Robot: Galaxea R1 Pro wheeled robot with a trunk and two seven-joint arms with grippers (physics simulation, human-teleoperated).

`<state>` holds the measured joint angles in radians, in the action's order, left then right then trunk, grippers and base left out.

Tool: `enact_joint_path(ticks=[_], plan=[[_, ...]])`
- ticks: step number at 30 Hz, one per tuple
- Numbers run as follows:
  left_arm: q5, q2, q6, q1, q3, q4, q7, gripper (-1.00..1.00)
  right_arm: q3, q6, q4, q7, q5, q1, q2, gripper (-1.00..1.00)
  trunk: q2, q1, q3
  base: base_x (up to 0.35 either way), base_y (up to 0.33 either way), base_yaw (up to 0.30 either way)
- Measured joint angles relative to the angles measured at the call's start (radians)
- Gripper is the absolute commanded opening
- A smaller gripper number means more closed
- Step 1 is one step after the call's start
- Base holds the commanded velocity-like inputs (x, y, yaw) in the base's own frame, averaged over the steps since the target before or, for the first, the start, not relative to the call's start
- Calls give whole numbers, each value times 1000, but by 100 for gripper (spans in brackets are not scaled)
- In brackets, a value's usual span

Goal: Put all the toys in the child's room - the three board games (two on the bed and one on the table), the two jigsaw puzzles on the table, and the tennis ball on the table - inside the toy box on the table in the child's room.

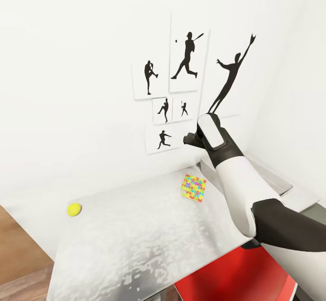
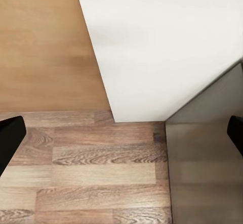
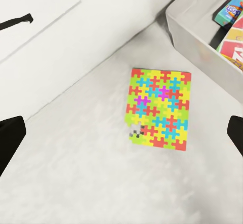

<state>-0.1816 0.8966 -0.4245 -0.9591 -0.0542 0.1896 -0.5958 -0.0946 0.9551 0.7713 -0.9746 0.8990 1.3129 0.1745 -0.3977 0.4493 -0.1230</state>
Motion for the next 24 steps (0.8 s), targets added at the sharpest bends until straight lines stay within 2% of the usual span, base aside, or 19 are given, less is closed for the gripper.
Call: enact_joint_path(ticks=[13, 24], plan=[[0, 1, 0, 0, 0, 0, -1, 100, -2, -5, -51, 0, 1, -6, 0, 100, 0, 0, 0, 0, 0, 0], [0, 2, 0, 0, 0, 0, -3, 100, -2, -7, -57, 0, 1, -6, 0, 100, 0, 0, 0, 0, 0, 0]])
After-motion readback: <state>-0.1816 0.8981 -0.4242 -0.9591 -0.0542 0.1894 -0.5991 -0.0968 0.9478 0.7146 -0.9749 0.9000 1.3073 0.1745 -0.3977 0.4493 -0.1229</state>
